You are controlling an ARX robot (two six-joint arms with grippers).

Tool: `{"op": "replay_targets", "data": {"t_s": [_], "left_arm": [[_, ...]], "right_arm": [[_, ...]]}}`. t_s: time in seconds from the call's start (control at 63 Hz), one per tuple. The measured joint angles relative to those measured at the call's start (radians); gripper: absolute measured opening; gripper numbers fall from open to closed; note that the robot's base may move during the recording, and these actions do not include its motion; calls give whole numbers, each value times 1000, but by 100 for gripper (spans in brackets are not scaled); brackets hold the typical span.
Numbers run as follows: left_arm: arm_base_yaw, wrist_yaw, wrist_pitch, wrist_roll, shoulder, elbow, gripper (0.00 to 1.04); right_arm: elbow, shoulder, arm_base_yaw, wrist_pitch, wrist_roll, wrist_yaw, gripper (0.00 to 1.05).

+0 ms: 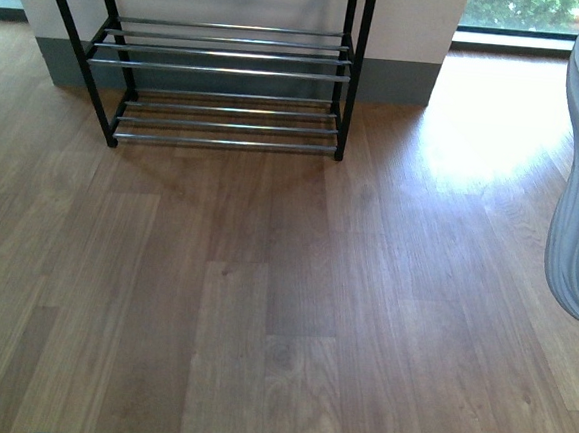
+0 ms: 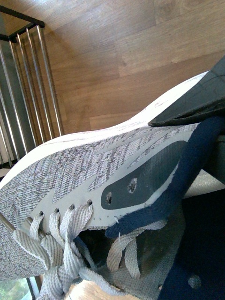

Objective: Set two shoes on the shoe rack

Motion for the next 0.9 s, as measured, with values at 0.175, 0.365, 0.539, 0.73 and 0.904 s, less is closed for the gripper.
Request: {"op": "replay_targets", "data": {"t_s": [0.175, 0.365, 0.539, 0.73, 0.904], "left_arm": [[0, -4, 0, 0, 0, 0, 2], [0, -4, 0, -2, 0, 0, 2], [-3, 9, 0, -2, 0, 0, 2], [-5, 8, 0, -2, 0, 0, 2], [-3, 4, 0, -2, 0, -1, 2]], "right_arm": [[0, 0, 1, 0, 0, -5, 2], [0, 0, 1, 0, 0, -6, 2], [0, 0, -6, 0, 3, 11, 2], [0, 0, -6, -1, 3, 6, 2], [0, 0, -5, -1, 3, 3, 2]]}}
